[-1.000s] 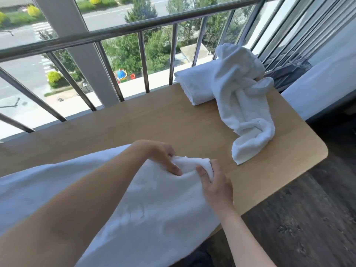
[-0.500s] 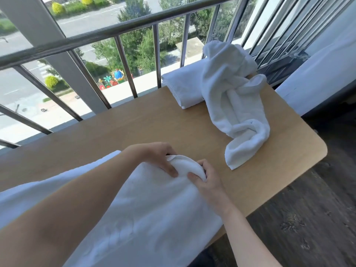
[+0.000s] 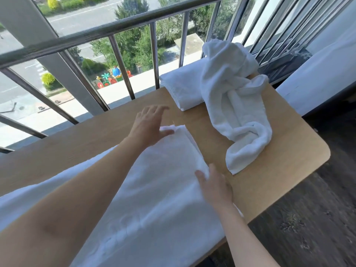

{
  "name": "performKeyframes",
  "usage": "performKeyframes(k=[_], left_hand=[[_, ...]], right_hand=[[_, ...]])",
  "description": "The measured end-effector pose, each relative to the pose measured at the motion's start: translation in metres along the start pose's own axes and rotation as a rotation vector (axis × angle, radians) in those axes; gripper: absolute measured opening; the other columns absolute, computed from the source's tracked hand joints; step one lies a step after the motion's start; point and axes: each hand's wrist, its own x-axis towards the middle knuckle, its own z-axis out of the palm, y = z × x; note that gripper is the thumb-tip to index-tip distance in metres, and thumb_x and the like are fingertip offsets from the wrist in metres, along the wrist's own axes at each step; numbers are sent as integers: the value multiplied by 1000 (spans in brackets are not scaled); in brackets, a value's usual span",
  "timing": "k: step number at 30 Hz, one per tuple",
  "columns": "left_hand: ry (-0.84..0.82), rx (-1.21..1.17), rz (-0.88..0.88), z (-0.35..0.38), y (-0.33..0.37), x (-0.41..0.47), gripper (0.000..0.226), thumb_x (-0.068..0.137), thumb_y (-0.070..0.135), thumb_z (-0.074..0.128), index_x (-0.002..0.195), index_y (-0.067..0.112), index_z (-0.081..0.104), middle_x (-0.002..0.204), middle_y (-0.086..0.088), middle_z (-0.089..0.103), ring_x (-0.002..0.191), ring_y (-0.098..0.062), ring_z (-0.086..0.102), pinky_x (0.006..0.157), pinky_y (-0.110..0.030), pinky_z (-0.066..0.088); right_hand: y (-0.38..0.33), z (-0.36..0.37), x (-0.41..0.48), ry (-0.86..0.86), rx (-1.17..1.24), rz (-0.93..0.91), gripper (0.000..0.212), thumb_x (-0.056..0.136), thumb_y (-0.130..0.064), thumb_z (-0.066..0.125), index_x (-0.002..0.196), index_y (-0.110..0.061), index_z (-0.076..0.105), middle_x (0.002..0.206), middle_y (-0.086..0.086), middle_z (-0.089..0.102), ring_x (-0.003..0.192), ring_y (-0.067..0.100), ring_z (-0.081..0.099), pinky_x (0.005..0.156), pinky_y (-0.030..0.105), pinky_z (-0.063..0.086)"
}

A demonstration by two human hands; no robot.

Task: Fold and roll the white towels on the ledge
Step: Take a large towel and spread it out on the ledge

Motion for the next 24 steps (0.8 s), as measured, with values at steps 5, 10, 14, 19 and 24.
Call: performKeyframes(k=[5,10,14,19,24], left_hand=[[-102,62,-218,52,-4,-48,94,82,79,46,154,22,28,158,1,34,146,-25,27,116,-50,24],[11,67,-342,79,-7,-45,116,68,87,57,157,21,22,149,-5,39,132,-31,40,108,-45,32],[46,2,-360,77,-18,-19,67,71,85,49,116,36,56,108,6,66,103,-24,65,76,-34,41],[299,-175,-245,65,-40,4,48,80,61,68,118,33,59,108,1,59,105,-26,60,84,-34,43],[246,-185,-211,71,-19,-25,80,93,49,62,156,14,29,161,-10,30,151,-29,20,123,-42,13]], right_hand=[[-1,4,1,15,-10,2,39,95,-60,44,92,-22,40,85,-2,55,89,32,59,68,40,43],[-12,2,21,-3,-10,-73,32,98,-55,44,99,-24,38,97,3,61,94,34,59,68,38,38],[-14,6,28,48,-103,-125,29,103,-51,36,97,-23,37,91,7,63,87,37,61,63,39,37],[-3,8,34,266,-212,-145,44,100,-53,38,125,-17,45,102,5,64,87,35,64,62,38,39],[6,7,34,315,-277,-211,44,101,-46,42,120,-8,54,92,12,65,78,37,64,59,39,44]])
